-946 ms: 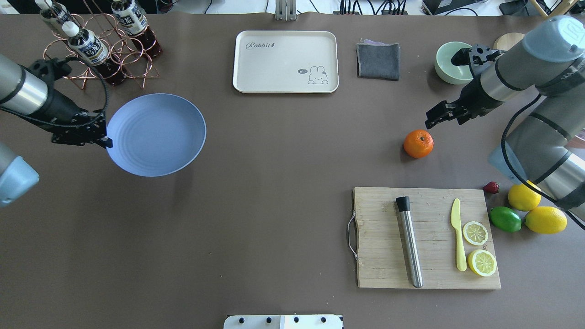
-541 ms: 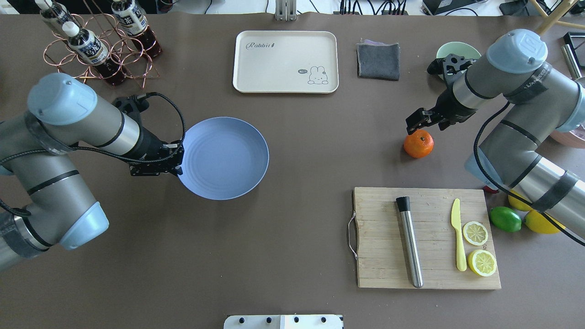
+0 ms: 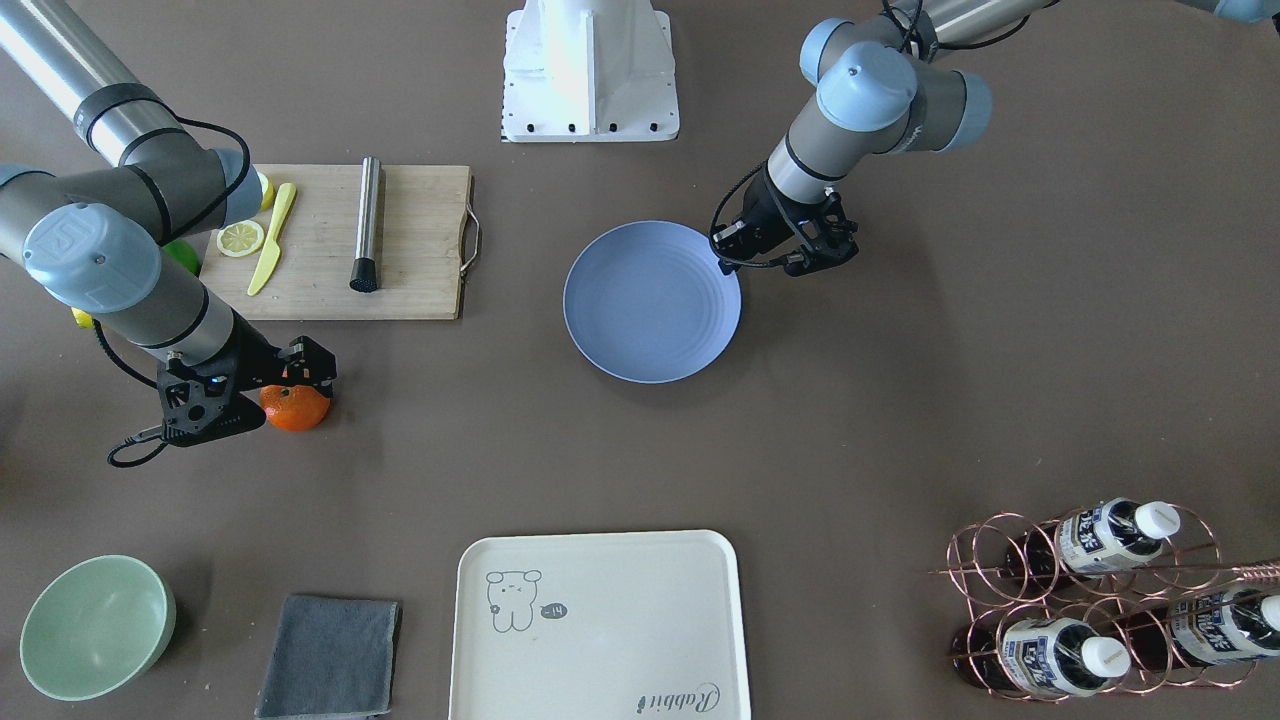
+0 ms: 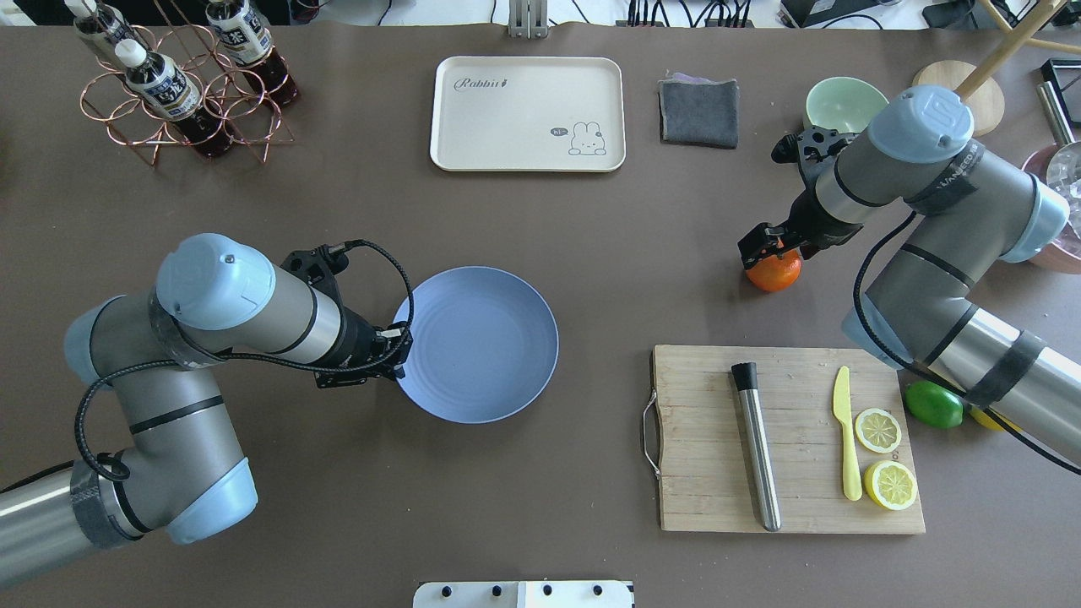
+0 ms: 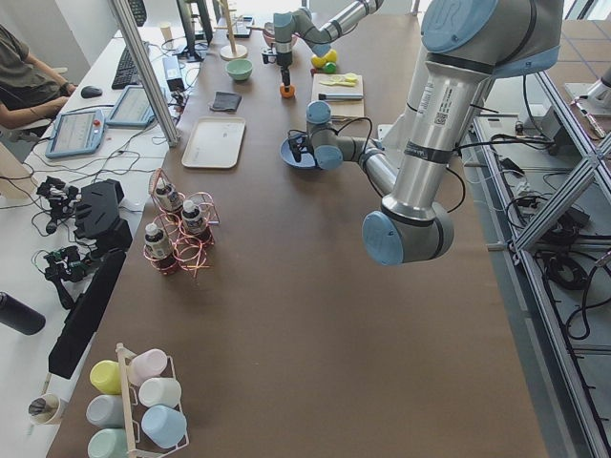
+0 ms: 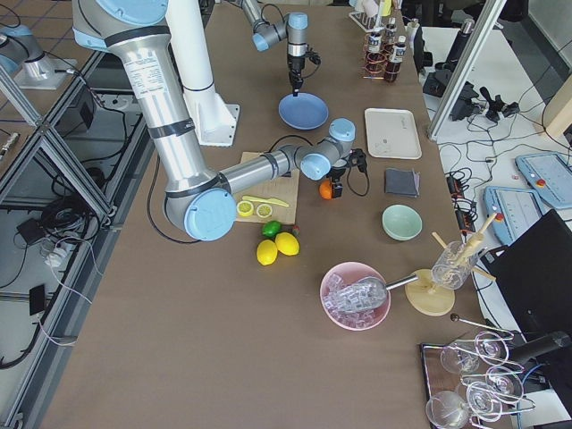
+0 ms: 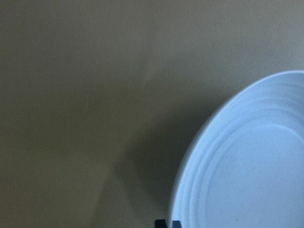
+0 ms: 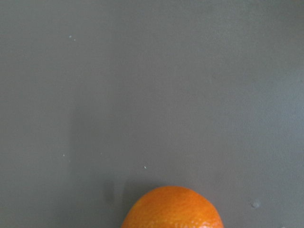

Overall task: Pick orange to plate
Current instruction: 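Set the blue plate down with the left gripper while the right grasps the orange, then carry the orange over the plate with the right gripper while the left withdraws, then lower the orange onto the plate and open the right gripper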

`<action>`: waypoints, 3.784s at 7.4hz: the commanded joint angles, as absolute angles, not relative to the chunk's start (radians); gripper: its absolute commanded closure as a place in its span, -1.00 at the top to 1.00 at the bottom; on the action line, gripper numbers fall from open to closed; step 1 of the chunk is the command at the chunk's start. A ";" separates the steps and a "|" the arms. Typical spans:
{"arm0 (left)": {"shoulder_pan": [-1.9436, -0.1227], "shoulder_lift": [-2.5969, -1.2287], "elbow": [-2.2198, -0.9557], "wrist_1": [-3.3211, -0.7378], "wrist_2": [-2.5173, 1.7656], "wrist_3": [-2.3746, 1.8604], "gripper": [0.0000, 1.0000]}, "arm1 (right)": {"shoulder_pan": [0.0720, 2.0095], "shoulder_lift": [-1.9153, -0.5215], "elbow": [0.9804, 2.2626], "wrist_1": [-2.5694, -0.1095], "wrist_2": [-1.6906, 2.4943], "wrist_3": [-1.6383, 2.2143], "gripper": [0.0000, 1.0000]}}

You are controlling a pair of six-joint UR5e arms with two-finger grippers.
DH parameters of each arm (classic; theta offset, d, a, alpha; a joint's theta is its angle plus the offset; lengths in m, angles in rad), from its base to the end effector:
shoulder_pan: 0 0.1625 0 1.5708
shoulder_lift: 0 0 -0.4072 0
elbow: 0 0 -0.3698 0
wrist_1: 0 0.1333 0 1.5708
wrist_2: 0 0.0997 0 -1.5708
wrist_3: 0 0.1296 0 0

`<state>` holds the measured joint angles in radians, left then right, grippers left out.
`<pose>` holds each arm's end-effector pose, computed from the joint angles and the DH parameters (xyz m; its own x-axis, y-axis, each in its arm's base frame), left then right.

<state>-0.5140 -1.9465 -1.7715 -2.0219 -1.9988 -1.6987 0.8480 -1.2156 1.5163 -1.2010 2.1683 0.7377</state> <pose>0.4938 -0.3701 0.3154 0.4289 -0.3754 -0.8217 0.1942 0.9266 -0.3220 -0.3777 -0.5196 0.4568 0.6363 -0.2035 0.7441 0.1221 0.9790 0.1634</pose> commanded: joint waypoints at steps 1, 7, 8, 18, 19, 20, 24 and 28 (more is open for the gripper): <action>-0.462 -1.986 -1.761 -2.039 -1.954 -1.753 -1.00 | 0.842 -1.216 1.513 -1.201 2.166 0.738 1.00; -0.457 -1.999 -1.770 -2.043 -1.927 -1.761 0.93 | 0.836 -1.178 1.526 -1.201 2.171 0.788 -1.00; -0.477 -1.991 -1.798 -2.039 -1.928 -1.758 0.93 | 0.835 -1.130 1.526 -1.213 2.169 0.795 -1.00; -0.886 -1.720 -1.727 -2.037 -2.164 -1.066 0.93 | 0.391 -0.793 1.554 -1.396 1.789 1.252 -1.00; -0.890 -1.709 -1.727 -2.040 -2.164 -1.063 0.93 | 0.385 -0.799 1.552 -1.396 1.787 1.252 -1.00; -0.890 -1.707 -1.729 -2.040 -2.164 -1.063 0.93 | 0.384 -0.799 1.542 -1.397 1.786 1.252 -1.00; -0.890 -1.707 -1.727 -2.042 -2.164 -1.065 0.93 | 0.377 -0.802 1.519 -1.397 1.772 1.250 0.98; -0.938 -1.707 -1.729 -2.026 -2.213 -1.037 0.93 | 0.473 -0.834 1.587 -1.422 1.842 1.235 1.00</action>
